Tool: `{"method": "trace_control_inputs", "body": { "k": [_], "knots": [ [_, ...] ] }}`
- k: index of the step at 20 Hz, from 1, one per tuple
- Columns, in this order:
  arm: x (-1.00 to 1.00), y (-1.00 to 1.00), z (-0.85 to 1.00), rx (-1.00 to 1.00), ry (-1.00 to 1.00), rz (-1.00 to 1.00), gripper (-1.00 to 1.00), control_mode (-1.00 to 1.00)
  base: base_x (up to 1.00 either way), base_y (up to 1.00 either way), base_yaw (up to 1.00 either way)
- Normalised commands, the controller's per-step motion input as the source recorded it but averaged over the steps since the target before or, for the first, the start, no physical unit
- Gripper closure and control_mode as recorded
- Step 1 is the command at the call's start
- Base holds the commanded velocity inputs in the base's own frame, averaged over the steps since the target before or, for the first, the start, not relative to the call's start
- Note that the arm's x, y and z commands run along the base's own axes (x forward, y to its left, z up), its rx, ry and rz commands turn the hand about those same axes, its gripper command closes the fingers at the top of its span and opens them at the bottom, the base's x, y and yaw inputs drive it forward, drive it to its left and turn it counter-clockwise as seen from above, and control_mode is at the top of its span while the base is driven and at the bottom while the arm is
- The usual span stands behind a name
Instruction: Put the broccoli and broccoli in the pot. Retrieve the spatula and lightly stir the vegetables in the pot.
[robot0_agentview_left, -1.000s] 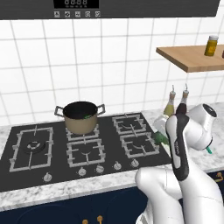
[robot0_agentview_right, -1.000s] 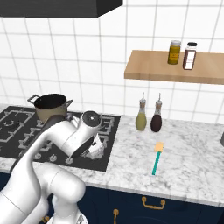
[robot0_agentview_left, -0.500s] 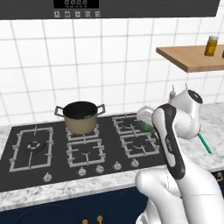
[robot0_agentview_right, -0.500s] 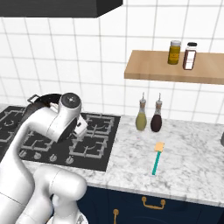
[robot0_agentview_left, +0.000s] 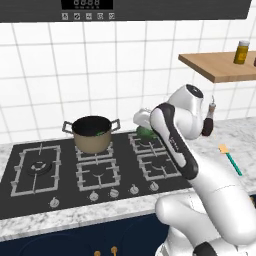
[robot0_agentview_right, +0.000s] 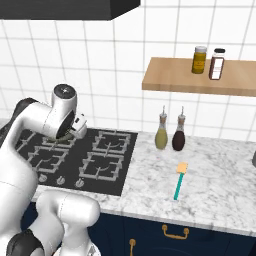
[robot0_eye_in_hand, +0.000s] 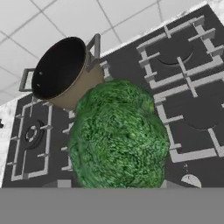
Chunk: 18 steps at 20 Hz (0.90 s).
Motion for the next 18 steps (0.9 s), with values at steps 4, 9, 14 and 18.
{"method": "trace_control_inputs", "body": {
  "k": [4,9,14,18],
  "knots": [
    [0.61,0.42,0.00,0.00,-0.03,0.03,1.00,-1.00,0.00,0.00,0.00],
    [0.60,0.41,0.01,0.00,-0.01,0.01,1.00,-1.00,0.00,0.00,0.00],
    [0.63,0.54,0.00,-0.04,0.03,0.02,1.00,-1.00,0.00,0.00,0.00],
    [0.62,0.56,-0.01,-0.06,0.01,0.01,1.00,-1.00,0.00,0.00,0.00]
  ]
}}
